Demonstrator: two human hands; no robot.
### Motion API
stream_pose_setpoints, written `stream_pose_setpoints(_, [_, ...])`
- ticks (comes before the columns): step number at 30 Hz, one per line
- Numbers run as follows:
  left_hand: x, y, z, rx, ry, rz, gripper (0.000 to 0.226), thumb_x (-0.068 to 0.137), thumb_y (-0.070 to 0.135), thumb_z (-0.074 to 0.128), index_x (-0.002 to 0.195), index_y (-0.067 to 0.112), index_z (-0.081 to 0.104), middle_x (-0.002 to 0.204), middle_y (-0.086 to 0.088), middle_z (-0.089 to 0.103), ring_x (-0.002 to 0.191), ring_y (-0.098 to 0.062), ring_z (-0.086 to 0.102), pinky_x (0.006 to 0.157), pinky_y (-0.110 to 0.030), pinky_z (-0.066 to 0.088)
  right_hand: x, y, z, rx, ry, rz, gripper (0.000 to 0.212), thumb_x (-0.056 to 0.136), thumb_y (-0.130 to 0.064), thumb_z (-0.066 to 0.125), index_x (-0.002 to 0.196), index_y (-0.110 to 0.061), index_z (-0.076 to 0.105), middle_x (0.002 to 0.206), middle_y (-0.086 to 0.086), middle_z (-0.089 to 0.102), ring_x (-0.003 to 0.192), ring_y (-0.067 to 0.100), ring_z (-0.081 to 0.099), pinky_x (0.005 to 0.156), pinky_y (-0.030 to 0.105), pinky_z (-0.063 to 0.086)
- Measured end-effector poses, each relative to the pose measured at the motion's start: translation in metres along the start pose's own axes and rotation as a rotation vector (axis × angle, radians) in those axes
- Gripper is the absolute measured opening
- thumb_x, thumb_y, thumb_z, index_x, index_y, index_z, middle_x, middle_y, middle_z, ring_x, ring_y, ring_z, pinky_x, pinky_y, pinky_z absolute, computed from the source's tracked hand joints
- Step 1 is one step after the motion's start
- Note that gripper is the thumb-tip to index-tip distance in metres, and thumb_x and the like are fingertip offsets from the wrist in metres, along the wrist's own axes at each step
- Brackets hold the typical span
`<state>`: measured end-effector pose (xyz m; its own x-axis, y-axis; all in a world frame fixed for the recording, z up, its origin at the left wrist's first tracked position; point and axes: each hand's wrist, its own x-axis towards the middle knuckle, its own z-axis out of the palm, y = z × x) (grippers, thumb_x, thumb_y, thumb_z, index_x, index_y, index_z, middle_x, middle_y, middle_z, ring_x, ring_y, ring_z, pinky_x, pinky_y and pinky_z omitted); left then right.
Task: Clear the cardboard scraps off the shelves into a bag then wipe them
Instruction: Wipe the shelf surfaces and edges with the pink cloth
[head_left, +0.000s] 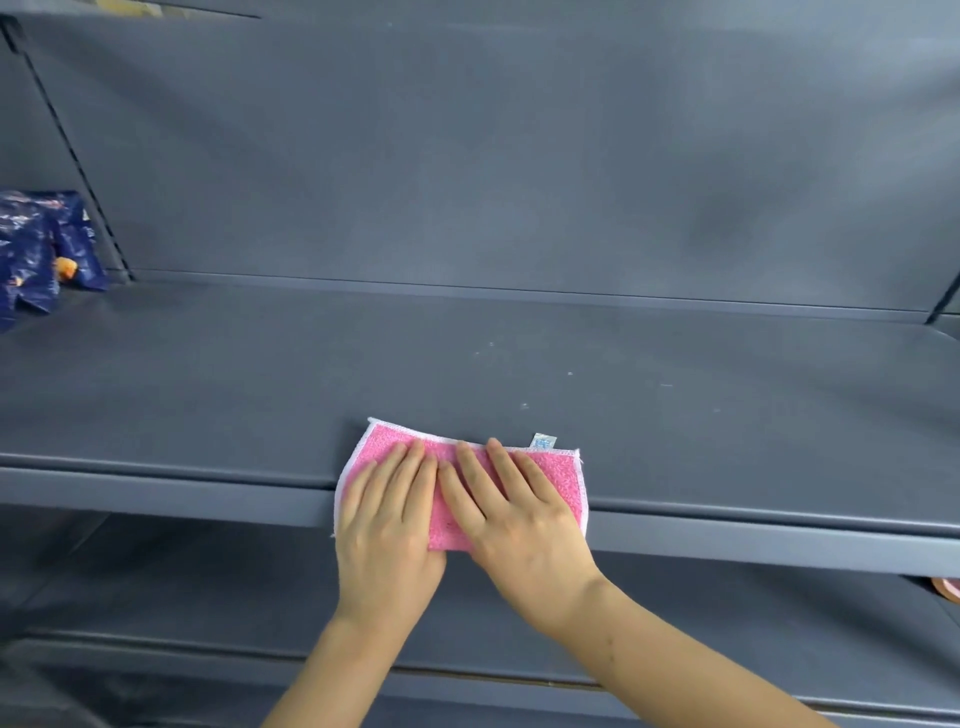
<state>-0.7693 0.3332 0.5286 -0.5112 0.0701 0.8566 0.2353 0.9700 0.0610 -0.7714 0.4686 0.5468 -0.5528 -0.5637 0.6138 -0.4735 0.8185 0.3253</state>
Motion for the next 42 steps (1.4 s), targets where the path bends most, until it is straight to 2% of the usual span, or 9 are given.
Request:
stream_pose_setpoints(3, [0.004,0.023,0.000,-0.004,0.003,0.013,0.038,0.071,0.007,0.043,0.089,-0.001,0.075,0.096,-0.014,0.075,0.096,-0.030,0.071,0.096,-0.035,0.039,-0.013,0.016,-0.003,0.011,0.024,-0.002,0.047,0.073,-0.013,0.052,0.120,-0.010,0.046,0.113,0.005,0.070,0.102,0.029,0.068,0.085,0.036,0.056])
stream_pose_setpoints(11, [0.007,0.085,0.010,0.005,-0.011,0.003,0.038,0.067,0.005,0.041,0.085,-0.001,0.075,0.093,-0.013,0.075,0.090,-0.030,0.072,0.090,-0.037,0.041,-0.050,0.067,-0.012,0.013,0.048,-0.018,0.042,0.082,-0.007,0.029,0.121,-0.010,0.046,0.115,0.004,0.069,0.103,0.028,0.068,0.085,0.034,0.056])
stream_pose_setpoints(14, [0.011,0.108,0.014,0.030,-0.030,0.007,0.035,0.069,0.005,0.043,0.085,-0.001,0.074,0.092,-0.012,0.075,0.089,-0.029,0.073,0.090,-0.036,0.041,-0.062,0.086,-0.016,0.024,0.059,-0.037,0.046,0.076,-0.008,0.042,0.122,-0.009,0.044,0.114,0.005,0.069,0.102,0.028,0.068,0.084,0.034,0.057])
stream_pose_setpoints(17, [0.013,0.126,0.015,0.056,-0.061,-0.011,0.033,0.070,0.006,0.045,0.085,0.000,0.074,0.091,-0.011,0.075,0.089,-0.028,0.073,0.090,-0.036,0.042,-0.073,0.102,-0.022,0.043,-0.026,-0.055,0.076,0.053,-0.011,0.075,0.122,-0.007,0.044,0.114,0.006,0.069,0.102,0.029,0.068,0.084,0.034,0.057])
stream_pose_setpoints(20, [0.013,0.139,0.011,0.078,-0.118,-0.033,0.034,0.069,0.006,0.044,0.085,0.002,0.073,0.090,-0.009,0.075,0.088,-0.026,0.073,0.091,-0.034,0.041,-0.077,0.110,-0.026,0.074,-0.087,-0.051,0.093,0.037,-0.015,0.086,0.122,-0.006,0.048,0.112,0.007,0.069,0.100,0.030,0.068,0.083,0.034,0.057])
stream_pose_setpoints(25, [0.016,0.151,0.003,0.125,-0.188,-0.062,0.028,0.063,0.003,0.052,0.083,0.002,0.072,0.086,-0.009,0.075,0.087,-0.026,0.073,0.093,-0.032,0.040,-0.079,0.117,-0.032,0.118,-0.137,-0.080,0.086,0.026,-0.016,0.090,0.109,-0.007,0.071,0.107,0.007,0.072,0.094,0.029,0.071,0.076,0.033,0.058])
stream_pose_setpoints(28, [0.017,0.164,0.000,0.117,-0.240,-0.072,0.031,0.053,-0.002,0.065,0.083,0.002,0.072,0.087,-0.009,0.075,0.087,-0.026,0.073,0.094,-0.033,0.038,-0.087,0.122,-0.035,0.131,-0.149,-0.061,0.087,0.023,-0.017,0.090,0.108,-0.008,0.071,0.106,0.006,0.072,0.094,0.029,0.071,0.076,0.033,0.058])
stream_pose_setpoints(34, [0.020,0.182,0.003,0.070,-0.241,-0.005,0.039,0.066,0.008,0.037,0.081,0.002,0.073,0.085,-0.008,0.075,0.083,-0.025,0.073,0.090,-0.031,0.042,-0.103,0.139,-0.036,0.114,-0.107,-0.024,0.087,0.027,-0.014,0.090,0.112,-0.008,0.070,0.109,0.006,0.071,0.096,0.029,0.070,0.079,0.034,0.058])
stream_pose_setpoints(42, [0.019,0.209,0.009,0.056,-0.280,0.007,0.033,0.048,-0.006,0.065,0.080,0.002,0.071,0.083,-0.009,0.074,0.081,-0.028,0.073,0.078,-0.035,0.058,-0.122,0.161,-0.040,0.088,-0.011,-0.038,0.082,0.039,-0.012,0.086,0.117,-0.006,0.061,0.109,0.004,0.071,0.096,0.028,0.070,0.079,0.032,0.057])
